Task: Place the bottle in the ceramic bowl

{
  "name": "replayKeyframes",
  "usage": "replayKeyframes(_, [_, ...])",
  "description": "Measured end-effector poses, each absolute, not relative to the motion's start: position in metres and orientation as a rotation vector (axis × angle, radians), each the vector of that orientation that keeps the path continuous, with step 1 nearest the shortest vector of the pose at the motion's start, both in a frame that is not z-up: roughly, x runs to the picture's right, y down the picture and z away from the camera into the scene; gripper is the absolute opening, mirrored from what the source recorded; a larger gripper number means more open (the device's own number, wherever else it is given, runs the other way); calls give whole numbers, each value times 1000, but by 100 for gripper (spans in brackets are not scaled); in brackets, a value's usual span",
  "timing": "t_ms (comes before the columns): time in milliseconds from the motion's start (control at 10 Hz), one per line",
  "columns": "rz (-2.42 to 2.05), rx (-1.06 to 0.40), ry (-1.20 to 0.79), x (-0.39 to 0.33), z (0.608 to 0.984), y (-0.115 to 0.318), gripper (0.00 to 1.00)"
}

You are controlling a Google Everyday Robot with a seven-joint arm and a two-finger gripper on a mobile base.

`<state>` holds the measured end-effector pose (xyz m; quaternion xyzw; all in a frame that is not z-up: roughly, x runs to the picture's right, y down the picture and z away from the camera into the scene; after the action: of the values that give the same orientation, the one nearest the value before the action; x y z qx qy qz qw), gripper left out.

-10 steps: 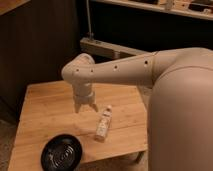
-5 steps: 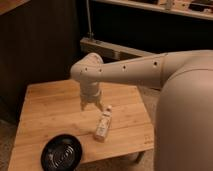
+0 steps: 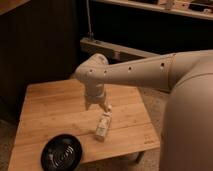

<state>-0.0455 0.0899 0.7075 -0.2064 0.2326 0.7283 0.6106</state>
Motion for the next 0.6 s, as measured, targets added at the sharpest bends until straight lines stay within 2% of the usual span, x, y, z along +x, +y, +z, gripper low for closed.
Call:
replayKeyframes(300, [1713,-464,483,-32,711,98,65])
replayKeyframes(600, [1724,-536,519,-31,723,106,65])
